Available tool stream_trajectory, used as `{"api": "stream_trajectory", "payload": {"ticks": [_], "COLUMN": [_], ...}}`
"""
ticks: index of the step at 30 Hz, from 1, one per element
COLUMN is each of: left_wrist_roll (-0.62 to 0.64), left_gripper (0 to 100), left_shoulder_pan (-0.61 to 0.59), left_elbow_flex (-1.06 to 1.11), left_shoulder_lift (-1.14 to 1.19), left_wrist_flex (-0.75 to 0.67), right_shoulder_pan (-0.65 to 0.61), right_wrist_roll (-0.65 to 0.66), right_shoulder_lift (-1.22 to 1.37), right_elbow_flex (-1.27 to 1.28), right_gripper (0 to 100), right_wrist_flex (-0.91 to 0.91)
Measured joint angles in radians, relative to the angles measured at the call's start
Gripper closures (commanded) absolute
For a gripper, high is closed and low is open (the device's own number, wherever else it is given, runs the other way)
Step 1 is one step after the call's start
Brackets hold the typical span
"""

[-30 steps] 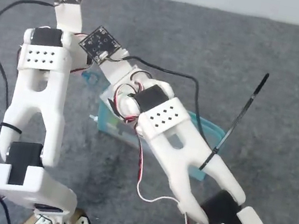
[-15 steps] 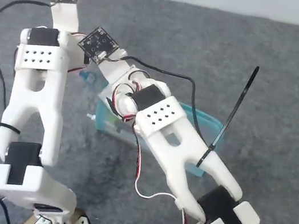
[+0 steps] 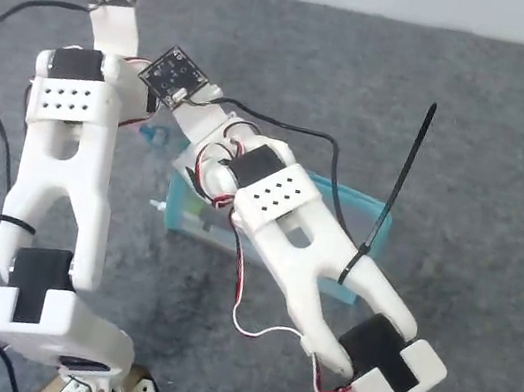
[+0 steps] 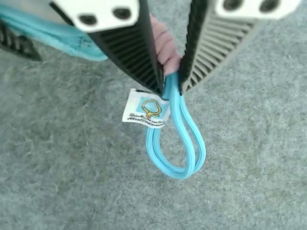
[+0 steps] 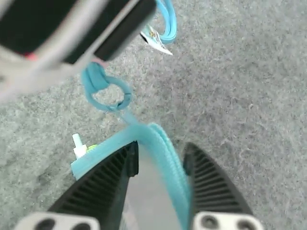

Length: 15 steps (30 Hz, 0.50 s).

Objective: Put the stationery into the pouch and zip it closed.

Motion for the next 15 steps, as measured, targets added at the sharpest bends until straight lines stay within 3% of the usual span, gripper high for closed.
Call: {"api": "stream_trajectory", "payload": {"ticks": [10, 15], "left_wrist_roll": [-0.003, -0.009], "left_gripper": [99, 99], "left_shoulder_pan": [0.000, -0.003], "left_elbow_flex": [0.000, 0.000], "left_shoulder_lift": [0.000, 0.000], "left_wrist_flex": [0.000, 0.000], "right_shoulder_pan": [-0.006, -0.009], "right_wrist_roll": [0.031, 0.092], "right_shoulder_lift": [-0.003, -0.012], "right_elbow_flex": [-0.035, -0.037], "right_gripper": [91.2, 81.6], "right_wrist_flex": [0.095, 0.146]}}
